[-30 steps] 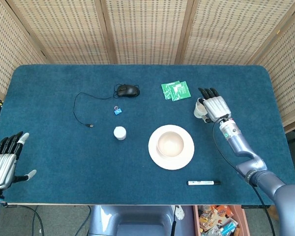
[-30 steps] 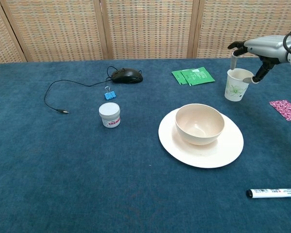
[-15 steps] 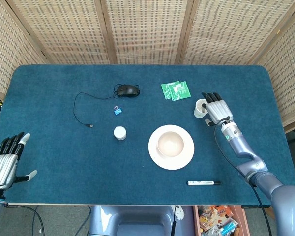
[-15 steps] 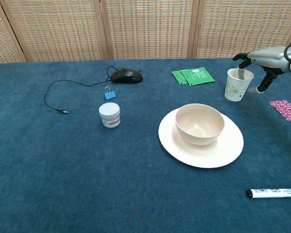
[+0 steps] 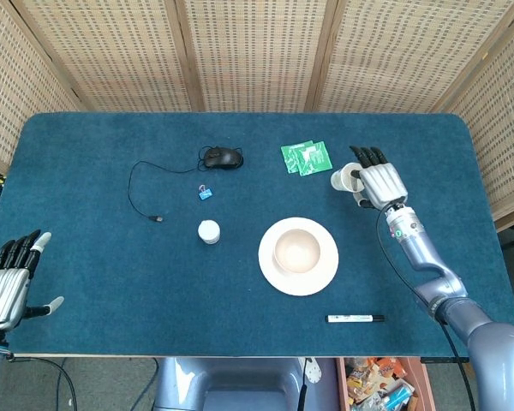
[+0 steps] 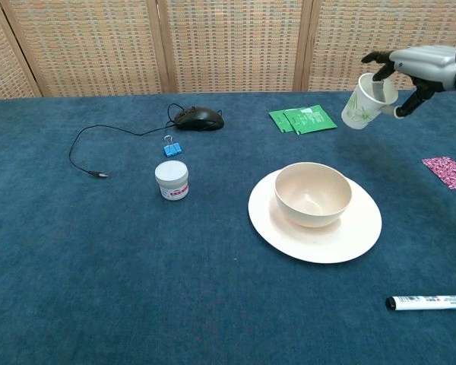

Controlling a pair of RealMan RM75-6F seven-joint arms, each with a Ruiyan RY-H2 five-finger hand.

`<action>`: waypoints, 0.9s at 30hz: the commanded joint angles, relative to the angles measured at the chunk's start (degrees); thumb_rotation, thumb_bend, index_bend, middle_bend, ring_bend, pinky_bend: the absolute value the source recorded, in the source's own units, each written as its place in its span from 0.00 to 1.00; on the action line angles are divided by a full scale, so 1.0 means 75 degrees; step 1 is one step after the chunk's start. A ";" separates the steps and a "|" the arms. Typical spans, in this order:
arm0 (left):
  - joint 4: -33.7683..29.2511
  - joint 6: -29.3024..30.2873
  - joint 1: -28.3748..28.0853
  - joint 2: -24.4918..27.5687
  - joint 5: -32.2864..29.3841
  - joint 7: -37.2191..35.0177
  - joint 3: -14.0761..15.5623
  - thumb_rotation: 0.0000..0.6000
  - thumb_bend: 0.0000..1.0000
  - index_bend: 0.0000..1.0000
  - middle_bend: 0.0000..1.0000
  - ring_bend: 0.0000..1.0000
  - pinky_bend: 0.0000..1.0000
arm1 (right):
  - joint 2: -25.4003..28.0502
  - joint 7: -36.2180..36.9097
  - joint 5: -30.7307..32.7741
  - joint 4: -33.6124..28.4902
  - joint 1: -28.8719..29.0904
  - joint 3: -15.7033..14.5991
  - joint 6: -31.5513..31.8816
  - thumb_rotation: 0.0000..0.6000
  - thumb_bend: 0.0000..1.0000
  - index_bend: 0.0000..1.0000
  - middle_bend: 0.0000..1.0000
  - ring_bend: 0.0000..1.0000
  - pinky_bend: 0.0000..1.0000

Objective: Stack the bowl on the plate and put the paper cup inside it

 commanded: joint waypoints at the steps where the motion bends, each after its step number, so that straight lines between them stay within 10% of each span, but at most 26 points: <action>1: -0.0007 0.0009 0.0002 0.0003 0.0027 -0.0003 0.0011 1.00 0.00 0.00 0.00 0.00 0.00 | 0.0550 0.0255 -0.0406 -0.0585 -0.0115 -0.0064 0.0845 1.00 0.44 0.64 0.00 0.00 0.00; 15: -0.0084 0.0011 0.0014 0.0030 0.0149 0.0056 0.0102 1.00 0.00 0.00 0.00 0.00 0.00 | 0.3741 -0.2260 -0.1914 -0.6251 -0.0699 -0.1035 0.1918 1.00 0.50 0.64 0.00 0.00 0.01; 27: -0.0086 -0.0024 -0.0006 -0.0019 0.0117 0.0194 0.0126 1.00 0.00 0.00 0.00 0.00 0.00 | 0.4073 -0.4457 -0.1473 -0.8168 -0.0237 -0.0831 0.0406 1.00 0.57 0.64 0.00 0.00 0.03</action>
